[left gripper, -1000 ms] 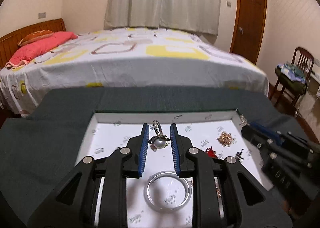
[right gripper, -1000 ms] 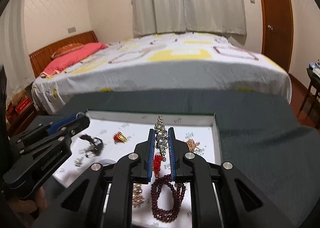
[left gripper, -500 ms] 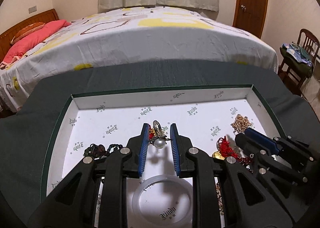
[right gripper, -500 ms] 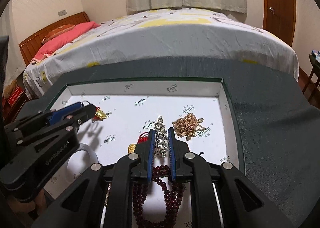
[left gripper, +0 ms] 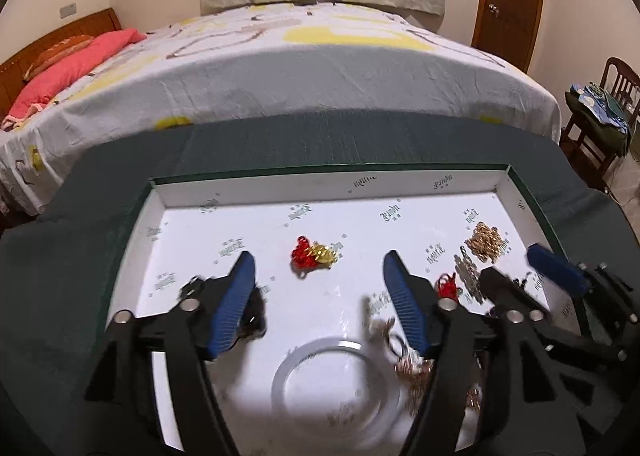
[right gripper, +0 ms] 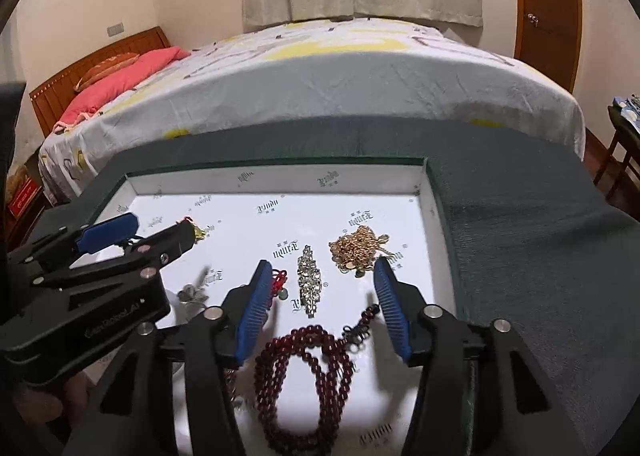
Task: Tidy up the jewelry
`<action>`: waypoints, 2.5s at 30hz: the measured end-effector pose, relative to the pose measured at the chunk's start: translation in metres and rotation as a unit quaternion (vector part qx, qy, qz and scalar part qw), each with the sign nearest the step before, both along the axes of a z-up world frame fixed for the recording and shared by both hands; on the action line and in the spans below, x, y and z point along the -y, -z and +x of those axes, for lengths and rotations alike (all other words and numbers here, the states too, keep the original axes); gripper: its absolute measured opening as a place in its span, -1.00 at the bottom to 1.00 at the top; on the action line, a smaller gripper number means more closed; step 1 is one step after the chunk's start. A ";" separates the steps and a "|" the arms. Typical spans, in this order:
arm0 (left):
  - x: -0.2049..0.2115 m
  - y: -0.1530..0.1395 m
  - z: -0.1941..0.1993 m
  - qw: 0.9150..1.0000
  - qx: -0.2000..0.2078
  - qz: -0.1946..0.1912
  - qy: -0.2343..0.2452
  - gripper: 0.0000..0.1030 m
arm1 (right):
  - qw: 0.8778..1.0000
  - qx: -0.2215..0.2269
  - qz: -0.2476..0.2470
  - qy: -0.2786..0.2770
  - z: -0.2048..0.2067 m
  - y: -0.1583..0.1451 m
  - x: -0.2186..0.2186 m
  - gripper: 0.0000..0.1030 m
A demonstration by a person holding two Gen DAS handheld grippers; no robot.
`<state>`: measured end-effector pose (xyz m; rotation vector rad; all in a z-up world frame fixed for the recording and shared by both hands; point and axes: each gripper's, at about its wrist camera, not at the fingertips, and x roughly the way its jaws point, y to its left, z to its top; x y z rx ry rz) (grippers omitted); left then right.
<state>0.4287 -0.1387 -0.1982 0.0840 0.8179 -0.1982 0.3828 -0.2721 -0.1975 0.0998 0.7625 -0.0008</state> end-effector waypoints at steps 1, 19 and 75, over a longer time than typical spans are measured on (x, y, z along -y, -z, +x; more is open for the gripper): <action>-0.002 -0.004 -0.006 1.000 0.003 -0.001 -0.001 0.36 | 1.000 0.005 -0.002 0.001 -0.006 -0.004 0.000 0.18; -0.085 -0.086 -0.233 0.996 0.077 -0.011 -0.053 0.85 | 0.998 0.054 -0.026 0.005 -0.201 -0.074 -0.012 0.57; -0.139 -0.241 -0.429 0.965 0.237 -0.046 -0.103 0.92 | 0.975 0.219 -0.043 0.002 -0.363 -0.212 -0.027 0.65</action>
